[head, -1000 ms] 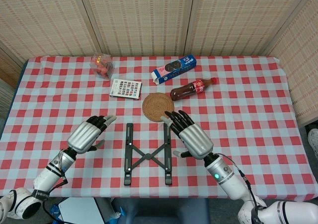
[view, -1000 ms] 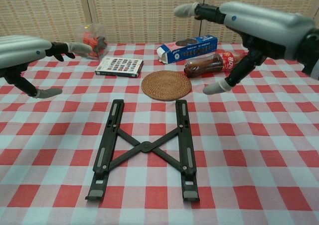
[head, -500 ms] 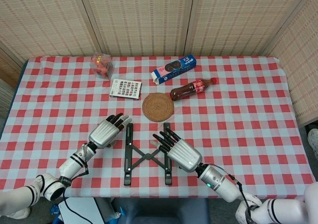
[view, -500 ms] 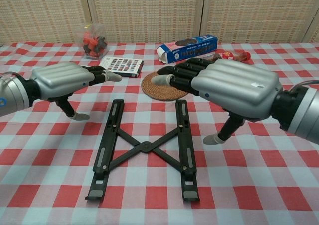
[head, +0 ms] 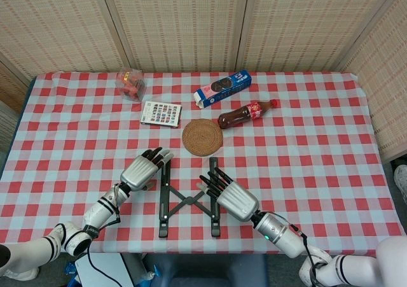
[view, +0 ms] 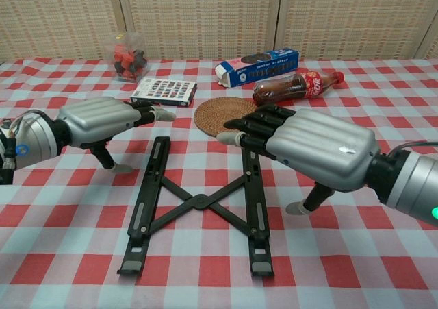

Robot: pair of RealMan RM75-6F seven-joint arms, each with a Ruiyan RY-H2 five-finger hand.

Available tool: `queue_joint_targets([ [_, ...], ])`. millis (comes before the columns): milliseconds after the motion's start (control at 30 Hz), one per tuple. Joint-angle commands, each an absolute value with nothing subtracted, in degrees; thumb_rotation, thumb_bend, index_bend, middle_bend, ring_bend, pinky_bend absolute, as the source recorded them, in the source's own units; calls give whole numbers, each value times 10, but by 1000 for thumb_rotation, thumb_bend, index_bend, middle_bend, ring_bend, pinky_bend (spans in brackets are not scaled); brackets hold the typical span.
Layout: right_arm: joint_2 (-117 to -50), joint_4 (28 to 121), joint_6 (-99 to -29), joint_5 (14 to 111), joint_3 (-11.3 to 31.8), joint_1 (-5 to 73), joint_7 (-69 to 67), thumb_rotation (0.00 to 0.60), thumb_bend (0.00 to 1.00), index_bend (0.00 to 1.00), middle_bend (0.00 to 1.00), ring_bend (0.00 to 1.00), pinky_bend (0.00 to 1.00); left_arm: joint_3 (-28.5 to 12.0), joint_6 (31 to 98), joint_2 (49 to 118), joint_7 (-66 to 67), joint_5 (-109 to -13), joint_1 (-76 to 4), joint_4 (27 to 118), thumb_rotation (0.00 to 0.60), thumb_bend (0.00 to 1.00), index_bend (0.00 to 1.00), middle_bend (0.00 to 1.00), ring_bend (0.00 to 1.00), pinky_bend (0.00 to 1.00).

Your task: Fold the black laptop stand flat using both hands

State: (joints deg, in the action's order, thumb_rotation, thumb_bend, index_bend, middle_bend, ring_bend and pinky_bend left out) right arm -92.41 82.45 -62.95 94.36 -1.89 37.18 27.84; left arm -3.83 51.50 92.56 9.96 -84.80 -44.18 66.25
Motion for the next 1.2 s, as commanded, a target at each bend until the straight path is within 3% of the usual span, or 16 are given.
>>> queue_joint_targets([
  [33,-935,808,-629,950,-20,371,273,600,0,0,0,0,0,-38,513,929,99,-844,-443,659,600,224,0,0,0,176],
  [1200,-1017,692,-640,984,-13,378,250,600,0,0,0,0,0,-38,501,940,54,-816,-444,663,600,224,0,0,0,175],
])
